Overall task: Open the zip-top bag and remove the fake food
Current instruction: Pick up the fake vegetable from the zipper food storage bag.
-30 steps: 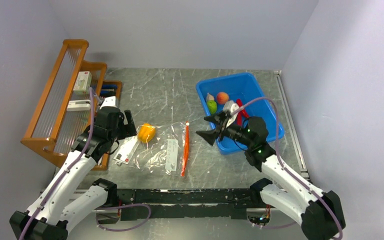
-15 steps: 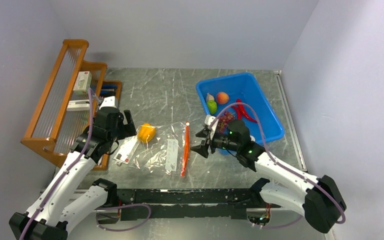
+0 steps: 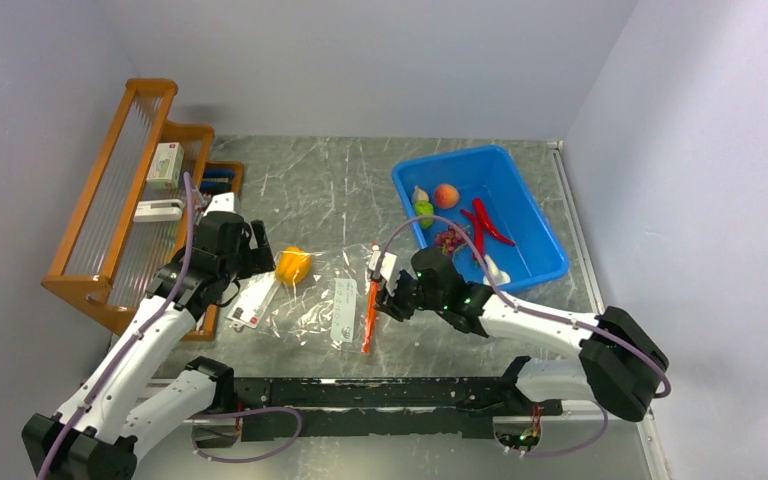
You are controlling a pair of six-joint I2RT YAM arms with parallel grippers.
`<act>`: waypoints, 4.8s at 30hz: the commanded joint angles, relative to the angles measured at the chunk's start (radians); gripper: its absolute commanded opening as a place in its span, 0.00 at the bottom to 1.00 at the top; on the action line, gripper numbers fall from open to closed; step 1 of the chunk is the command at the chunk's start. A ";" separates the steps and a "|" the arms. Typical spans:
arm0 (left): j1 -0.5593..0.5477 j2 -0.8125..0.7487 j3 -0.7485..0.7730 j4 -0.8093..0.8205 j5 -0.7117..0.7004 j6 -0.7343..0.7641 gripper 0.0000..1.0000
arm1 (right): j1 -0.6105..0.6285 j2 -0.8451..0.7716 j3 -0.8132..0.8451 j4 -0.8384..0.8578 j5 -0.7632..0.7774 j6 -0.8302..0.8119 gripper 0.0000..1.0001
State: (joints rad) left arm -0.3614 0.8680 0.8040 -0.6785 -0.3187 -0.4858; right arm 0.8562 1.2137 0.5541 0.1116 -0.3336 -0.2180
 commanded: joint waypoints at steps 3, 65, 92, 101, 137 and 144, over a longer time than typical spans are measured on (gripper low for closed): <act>0.007 0.000 -0.001 0.020 0.011 0.010 0.99 | 0.043 0.071 0.003 -0.005 0.180 -0.078 0.36; 0.153 0.355 -0.055 0.094 0.289 -0.212 0.65 | 0.266 0.633 -0.112 1.165 0.531 0.617 0.60; 0.136 0.534 -0.218 0.405 0.636 -0.222 0.22 | 0.234 0.663 -0.059 0.994 0.493 0.927 0.57; 0.125 0.412 -0.152 0.297 0.534 -0.224 0.26 | 0.104 0.696 0.117 0.664 0.226 1.148 0.60; 0.118 0.601 -0.124 0.364 0.580 -0.154 0.30 | 0.062 0.737 0.637 -0.152 0.258 0.917 0.81; 0.128 0.438 -0.050 0.290 0.418 -0.197 0.38 | 0.026 0.728 0.676 -0.249 0.225 0.854 0.80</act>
State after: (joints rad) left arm -0.2356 1.3579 0.6876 -0.3473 0.2039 -0.6628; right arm 0.9058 1.9385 1.1690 0.0208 -0.1043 0.7097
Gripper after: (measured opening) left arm 0.371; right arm 0.802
